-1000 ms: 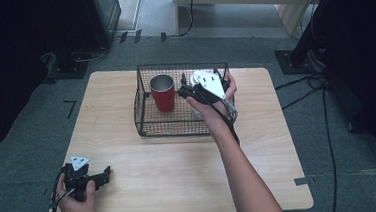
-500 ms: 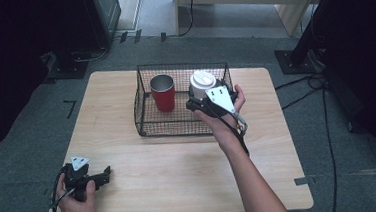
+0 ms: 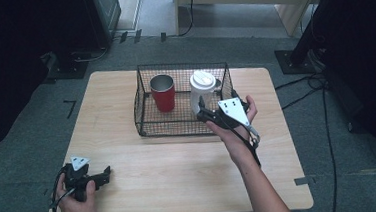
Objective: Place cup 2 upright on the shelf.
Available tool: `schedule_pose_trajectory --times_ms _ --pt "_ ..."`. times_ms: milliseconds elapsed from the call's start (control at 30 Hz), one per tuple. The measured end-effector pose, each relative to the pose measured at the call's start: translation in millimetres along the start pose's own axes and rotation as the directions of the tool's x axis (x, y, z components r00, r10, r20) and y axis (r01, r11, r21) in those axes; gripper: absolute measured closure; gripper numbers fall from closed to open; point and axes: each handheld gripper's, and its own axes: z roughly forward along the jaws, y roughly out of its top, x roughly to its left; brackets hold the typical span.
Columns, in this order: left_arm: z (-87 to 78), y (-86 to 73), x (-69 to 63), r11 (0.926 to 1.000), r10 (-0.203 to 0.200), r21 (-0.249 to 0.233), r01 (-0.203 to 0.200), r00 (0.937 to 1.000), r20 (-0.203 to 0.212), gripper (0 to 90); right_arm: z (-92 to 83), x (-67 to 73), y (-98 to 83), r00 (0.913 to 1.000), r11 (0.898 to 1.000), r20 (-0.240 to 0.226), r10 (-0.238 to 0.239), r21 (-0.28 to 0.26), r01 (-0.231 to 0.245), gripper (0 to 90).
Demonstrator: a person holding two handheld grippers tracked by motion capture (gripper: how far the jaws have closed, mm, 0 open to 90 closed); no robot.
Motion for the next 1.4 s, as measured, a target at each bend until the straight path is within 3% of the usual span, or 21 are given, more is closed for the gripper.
schedule_pose_trajectory --times_ms 667,1100,1400 --pt "-0.2 0.0 -0.1 1.0 0.0 0.002 0.0 1.0 0.0 0.0 -45.0 -36.5 -32.8 0.9996 0.999 0.001 0.028 0.035 -0.028 0.0" --pt "-0.1 0.0 -0.1 1.0 -0.001 0.001 0.001 1.0 -0.001 0.0 -63.9 -61.7 -64.3 0.9967 0.995 0.055 0.06 0.076 -0.064 0.0" --pt "-0.1 0.0 0.0 1.0 0.0 0.002 0.0 1.0 0.0 0.0 -79.3 -79.7 -87.7 0.9939 0.99 0.094 0.057 0.12 -0.068 0.0"
